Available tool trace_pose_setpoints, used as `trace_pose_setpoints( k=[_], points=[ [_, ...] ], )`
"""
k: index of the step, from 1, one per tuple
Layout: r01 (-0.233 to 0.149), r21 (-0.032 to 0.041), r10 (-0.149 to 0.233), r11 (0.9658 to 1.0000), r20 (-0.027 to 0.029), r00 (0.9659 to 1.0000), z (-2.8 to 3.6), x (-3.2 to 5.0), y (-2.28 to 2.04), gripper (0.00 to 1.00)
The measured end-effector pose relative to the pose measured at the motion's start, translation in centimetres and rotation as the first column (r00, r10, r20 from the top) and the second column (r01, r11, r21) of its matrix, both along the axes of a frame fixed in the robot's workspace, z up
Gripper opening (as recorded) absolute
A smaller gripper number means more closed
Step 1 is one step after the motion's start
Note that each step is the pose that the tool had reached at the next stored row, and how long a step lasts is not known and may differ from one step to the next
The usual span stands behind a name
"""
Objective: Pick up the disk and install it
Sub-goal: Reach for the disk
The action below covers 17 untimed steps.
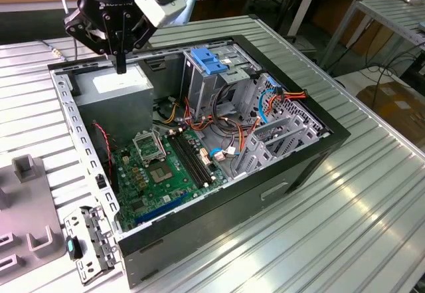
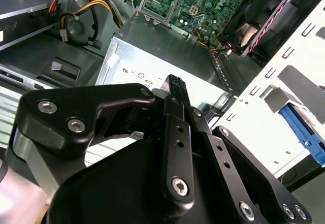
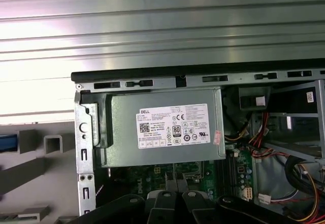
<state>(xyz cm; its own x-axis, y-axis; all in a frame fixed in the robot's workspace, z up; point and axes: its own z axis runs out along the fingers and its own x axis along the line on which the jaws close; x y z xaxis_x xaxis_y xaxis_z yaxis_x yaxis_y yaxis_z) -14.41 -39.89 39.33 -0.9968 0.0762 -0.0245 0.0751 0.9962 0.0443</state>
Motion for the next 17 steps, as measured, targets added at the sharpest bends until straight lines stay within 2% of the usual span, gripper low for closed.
trace_pose_setpoints(
  k=[17],
  points=[
    [0.000, 0.0000, 0.000, 1.0000, 0.0000, 1.0000, 0.00, -1.32, 0.00, 0.11]
  ],
)
